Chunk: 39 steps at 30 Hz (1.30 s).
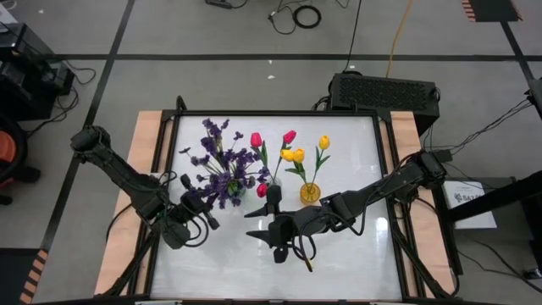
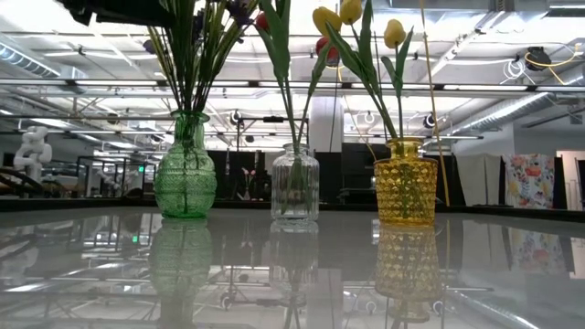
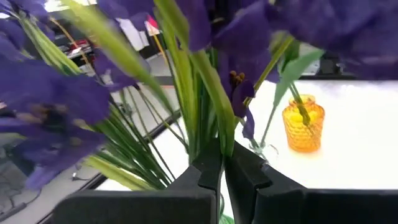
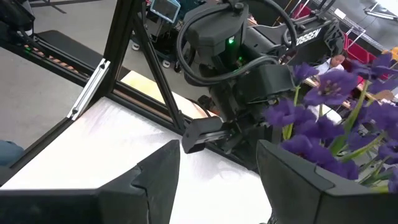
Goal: Sort flowers into vase by color
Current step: Put the purple flowers into the green vase
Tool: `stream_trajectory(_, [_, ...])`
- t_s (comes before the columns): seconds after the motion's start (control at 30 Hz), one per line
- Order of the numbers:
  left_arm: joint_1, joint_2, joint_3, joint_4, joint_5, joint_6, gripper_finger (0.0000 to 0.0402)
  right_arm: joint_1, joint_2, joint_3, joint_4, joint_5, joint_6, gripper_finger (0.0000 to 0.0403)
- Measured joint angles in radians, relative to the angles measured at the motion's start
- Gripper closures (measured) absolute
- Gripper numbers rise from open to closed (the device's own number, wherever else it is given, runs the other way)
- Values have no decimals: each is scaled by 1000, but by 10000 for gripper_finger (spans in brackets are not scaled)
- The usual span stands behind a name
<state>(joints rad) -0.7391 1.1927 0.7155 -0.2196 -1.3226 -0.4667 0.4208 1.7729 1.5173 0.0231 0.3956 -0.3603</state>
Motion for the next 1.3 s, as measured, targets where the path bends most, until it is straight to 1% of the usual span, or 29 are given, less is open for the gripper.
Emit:
stream_trajectory(0.17, [0, 0, -7, 0, 38, 0, 384, 0, 0, 0, 0, 0, 0, 197])
stream_trajectory(0.57, [1, 0, -7, -8, 42, 0, 381, 0, 0, 0, -4, 0, 5, 197])
stream_trajectory(0.67, [6, 0, -7, -2, 47, 1, 362, 0, 0, 0, -5, 0, 5, 197])
stream_trajectory(0.87, [-13, -3, 45, 4, 53, 64, 296, 0, 0, 0, -15, 0, 5, 197])
stream_trajectory(0.97, [-21, -3, 76, 4, 51, 88, 285, 0, 0, 0, -23, 0, 5, 197])
stream_trajectory(1.07, [-13, -3, 80, -3, 48, 87, 299, 0, 0, 0, -24, 0, 4, 197])
stream_trajectory(1.13, [1, -2, 80, -27, 48, 66, 322, 0, 0, 0, -25, 0, 2, 197])
stream_trajectory(1.27, [25, -1, 80, -100, 48, -4, 385, 0, 0, 0, -25, 0, 2, 197])
stream_trajectory(1.3, [29, -1, 80, -117, 49, -20, 391, 0, 0, 0, -25, -1, 2, 197])
